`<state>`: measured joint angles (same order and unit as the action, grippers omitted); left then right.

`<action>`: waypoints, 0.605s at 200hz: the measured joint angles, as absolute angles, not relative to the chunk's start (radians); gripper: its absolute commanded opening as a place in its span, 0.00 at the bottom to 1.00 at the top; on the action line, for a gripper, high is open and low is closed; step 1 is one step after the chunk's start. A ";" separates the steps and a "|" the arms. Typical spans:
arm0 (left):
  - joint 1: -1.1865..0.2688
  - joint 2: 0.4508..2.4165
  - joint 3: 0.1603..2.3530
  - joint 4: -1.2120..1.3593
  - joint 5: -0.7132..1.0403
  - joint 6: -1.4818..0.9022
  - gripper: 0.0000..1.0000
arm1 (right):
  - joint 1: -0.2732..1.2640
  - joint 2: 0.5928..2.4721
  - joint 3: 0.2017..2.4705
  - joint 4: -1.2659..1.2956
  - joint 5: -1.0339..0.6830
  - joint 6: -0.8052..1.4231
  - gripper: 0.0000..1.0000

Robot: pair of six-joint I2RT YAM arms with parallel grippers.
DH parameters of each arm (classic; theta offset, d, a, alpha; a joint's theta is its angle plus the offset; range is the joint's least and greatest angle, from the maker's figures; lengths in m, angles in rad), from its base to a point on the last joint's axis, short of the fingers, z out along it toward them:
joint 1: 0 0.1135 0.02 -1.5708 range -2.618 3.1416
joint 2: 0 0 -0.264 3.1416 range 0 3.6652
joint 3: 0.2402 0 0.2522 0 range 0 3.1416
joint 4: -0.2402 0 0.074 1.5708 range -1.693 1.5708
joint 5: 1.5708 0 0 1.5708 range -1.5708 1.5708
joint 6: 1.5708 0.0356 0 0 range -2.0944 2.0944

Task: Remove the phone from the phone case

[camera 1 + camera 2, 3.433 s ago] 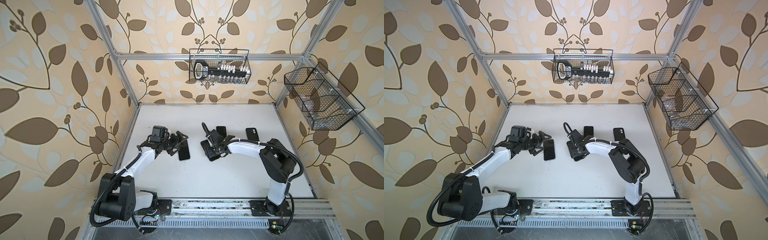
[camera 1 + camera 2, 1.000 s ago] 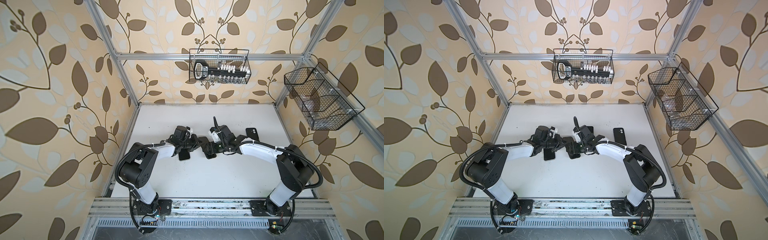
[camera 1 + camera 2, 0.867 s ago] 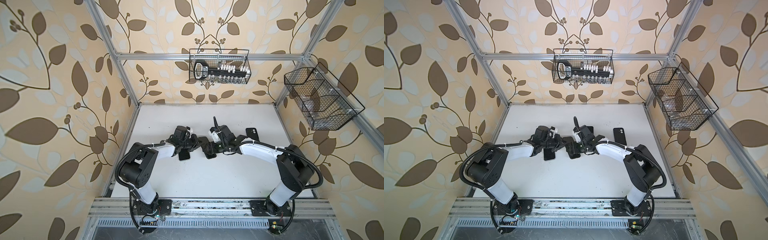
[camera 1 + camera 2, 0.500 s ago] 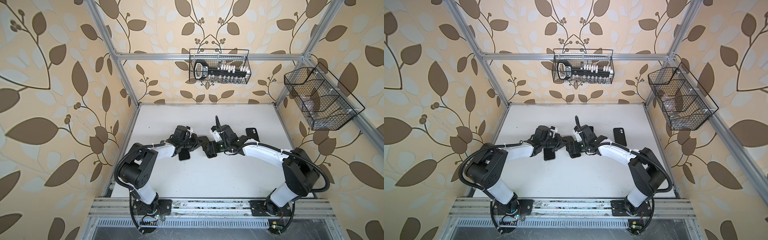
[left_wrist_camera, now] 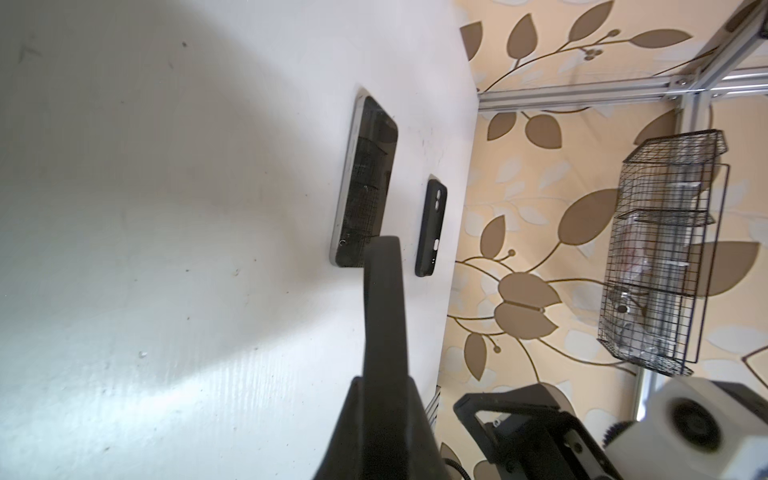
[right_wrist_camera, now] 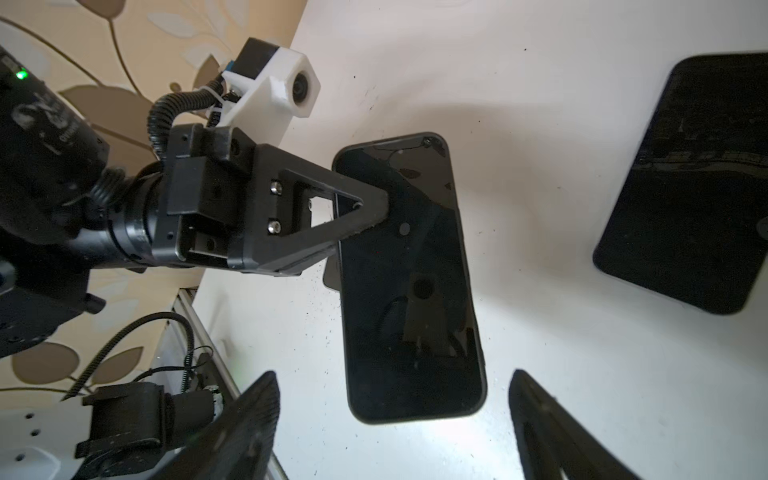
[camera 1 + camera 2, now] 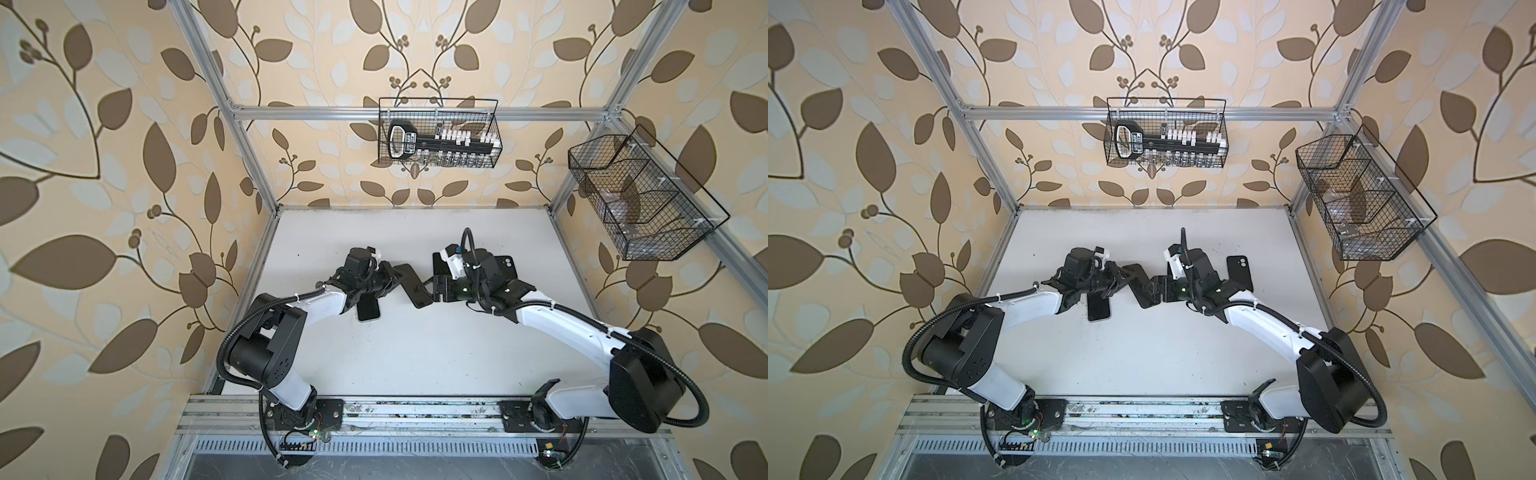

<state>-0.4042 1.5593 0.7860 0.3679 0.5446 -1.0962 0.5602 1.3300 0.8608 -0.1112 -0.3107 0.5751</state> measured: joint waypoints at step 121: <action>-0.402 1.391 0.786 0.462 0.383 -1.190 0.00 | 0.474 1.080 0.730 0.023 -0.405 0.728 0.87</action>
